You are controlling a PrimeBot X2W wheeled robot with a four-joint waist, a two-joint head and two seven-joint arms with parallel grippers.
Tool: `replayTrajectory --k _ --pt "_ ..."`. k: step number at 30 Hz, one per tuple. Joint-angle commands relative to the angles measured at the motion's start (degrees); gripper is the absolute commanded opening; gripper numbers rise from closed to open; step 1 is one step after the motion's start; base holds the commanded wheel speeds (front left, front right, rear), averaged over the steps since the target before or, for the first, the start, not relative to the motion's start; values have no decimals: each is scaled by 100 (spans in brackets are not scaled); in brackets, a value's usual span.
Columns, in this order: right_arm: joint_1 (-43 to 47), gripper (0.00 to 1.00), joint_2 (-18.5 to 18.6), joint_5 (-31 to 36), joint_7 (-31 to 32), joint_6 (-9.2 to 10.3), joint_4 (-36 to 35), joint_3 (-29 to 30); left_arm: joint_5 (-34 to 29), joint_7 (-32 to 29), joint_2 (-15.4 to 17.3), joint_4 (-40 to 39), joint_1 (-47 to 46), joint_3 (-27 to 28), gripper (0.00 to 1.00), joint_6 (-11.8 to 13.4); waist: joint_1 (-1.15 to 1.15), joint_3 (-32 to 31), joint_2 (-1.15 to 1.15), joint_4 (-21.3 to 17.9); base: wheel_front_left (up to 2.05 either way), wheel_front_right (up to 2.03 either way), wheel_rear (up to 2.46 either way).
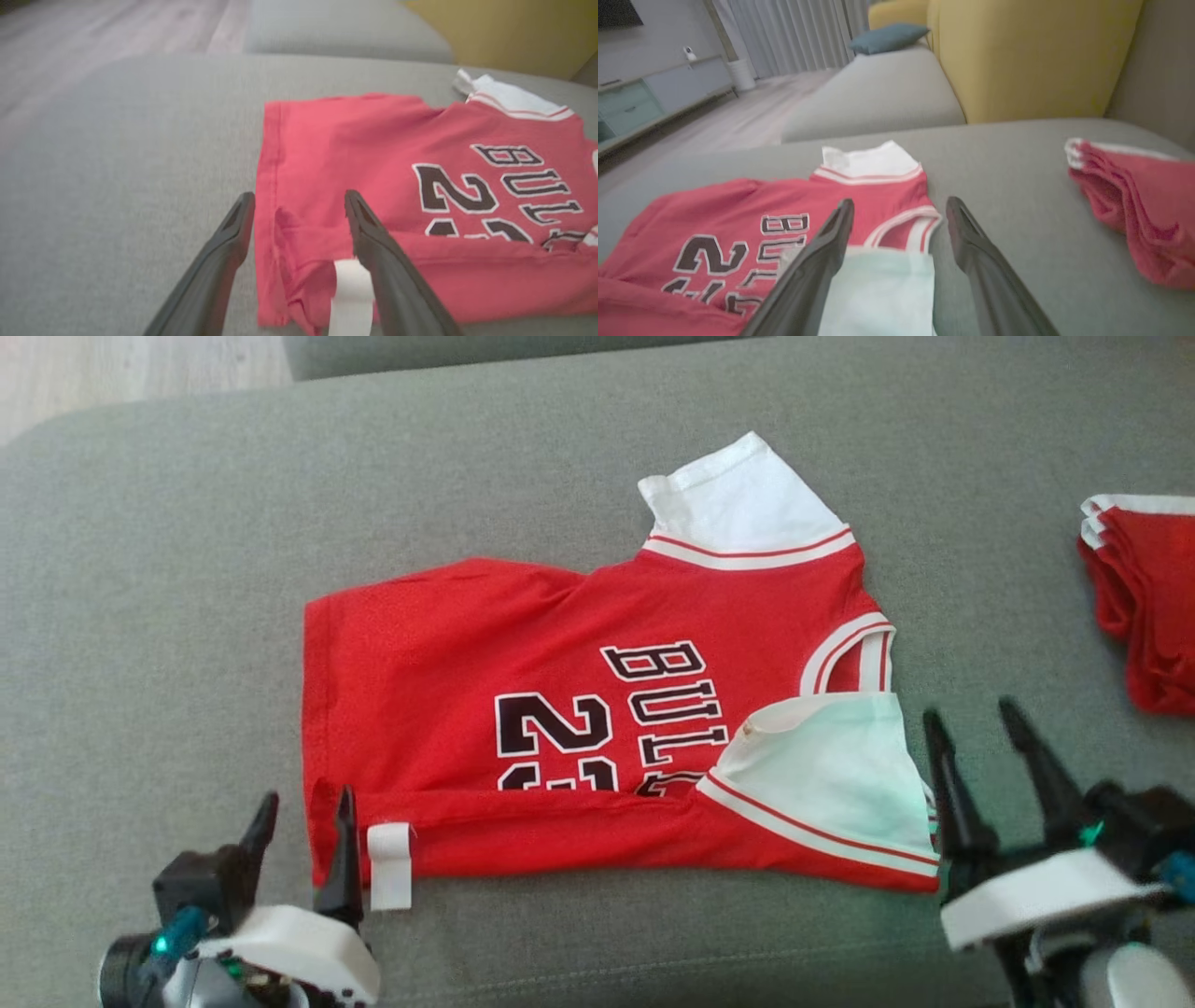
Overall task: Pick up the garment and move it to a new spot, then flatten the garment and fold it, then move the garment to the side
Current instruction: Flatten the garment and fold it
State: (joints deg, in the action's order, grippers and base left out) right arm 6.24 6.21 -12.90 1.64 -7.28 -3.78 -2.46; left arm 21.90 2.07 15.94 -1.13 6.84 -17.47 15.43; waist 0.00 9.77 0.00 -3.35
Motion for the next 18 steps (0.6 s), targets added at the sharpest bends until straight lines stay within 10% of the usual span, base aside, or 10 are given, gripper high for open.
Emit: replayTrajectory --k 1,18 --pt "-248 100 124 51 -66 -21 -364 -80 -130 228 22 -301 -233 249 100 72 0 -59 0 19 0 0 0" --pt "-412 100 85 45 193 -21 -1051 -230 -677 512 103 -762 -667 243 100 436 0 -128 0 26 0 0 0"
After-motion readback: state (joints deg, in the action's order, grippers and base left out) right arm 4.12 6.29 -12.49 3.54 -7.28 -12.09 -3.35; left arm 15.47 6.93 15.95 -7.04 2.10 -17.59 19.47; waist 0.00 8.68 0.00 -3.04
